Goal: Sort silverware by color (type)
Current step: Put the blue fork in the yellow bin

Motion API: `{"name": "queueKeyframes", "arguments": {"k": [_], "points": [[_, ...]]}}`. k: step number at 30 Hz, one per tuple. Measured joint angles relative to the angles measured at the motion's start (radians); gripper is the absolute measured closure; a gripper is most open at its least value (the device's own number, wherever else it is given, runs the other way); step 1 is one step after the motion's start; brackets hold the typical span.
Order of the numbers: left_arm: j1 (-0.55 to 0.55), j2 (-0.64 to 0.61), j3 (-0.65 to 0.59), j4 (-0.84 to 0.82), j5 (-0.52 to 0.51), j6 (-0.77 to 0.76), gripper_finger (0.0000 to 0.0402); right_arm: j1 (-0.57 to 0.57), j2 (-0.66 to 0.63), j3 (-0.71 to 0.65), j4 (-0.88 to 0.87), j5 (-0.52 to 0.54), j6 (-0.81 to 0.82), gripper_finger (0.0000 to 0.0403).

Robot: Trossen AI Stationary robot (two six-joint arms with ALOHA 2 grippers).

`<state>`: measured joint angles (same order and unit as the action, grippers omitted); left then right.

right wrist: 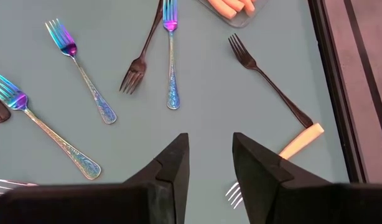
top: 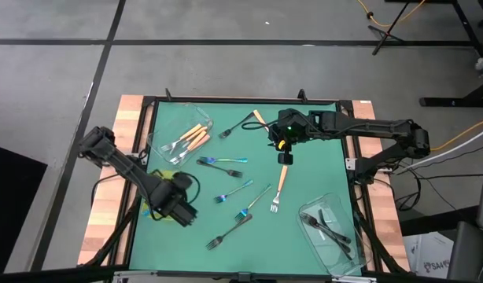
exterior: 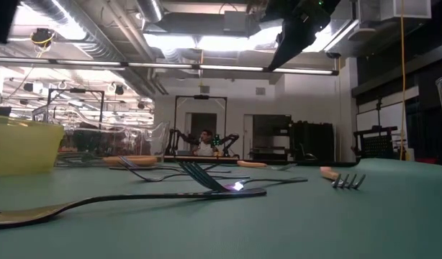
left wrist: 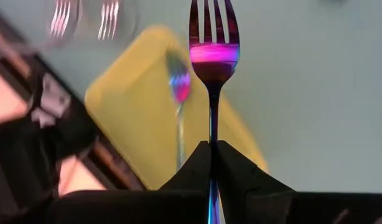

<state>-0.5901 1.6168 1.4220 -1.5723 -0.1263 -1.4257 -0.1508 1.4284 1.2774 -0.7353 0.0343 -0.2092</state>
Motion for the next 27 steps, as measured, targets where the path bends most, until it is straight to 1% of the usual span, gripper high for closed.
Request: {"name": "queueKeyframes", "arguments": {"k": [4,8,17,21,24,27], "points": [[-0.019,-0.017,-0.087,0.001,0.068,-0.082,0.0396,0.0,0.0,0.0,0.0,0.0,0.0,0.029],[-0.04,-0.016,-0.142,0.03,0.114,-0.107,0.0396,0.0,0.0,0.0,0.0,0.0,0.0,0.029],[-0.053,-0.015,-0.259,0.097,0.119,-0.12,0.0396,0.0,0.0,0.0,0.0,0.0,0.001,0.029],[-0.053,-0.015,-0.303,0.099,0.146,-0.136,0.0396,0.0,0.0,0.0,0.0,0.0,0.001,0.029],[-0.053,-0.015,-0.32,0.109,0.147,-0.142,0.0396,0.0,0.0,0.0,0.0,0.0,0.001,0.029],[-0.053,-0.015,-0.322,0.121,0.122,-0.14,0.0396,0.0,0.0,0.0,0.0,0.0,0.001,0.029]]}}
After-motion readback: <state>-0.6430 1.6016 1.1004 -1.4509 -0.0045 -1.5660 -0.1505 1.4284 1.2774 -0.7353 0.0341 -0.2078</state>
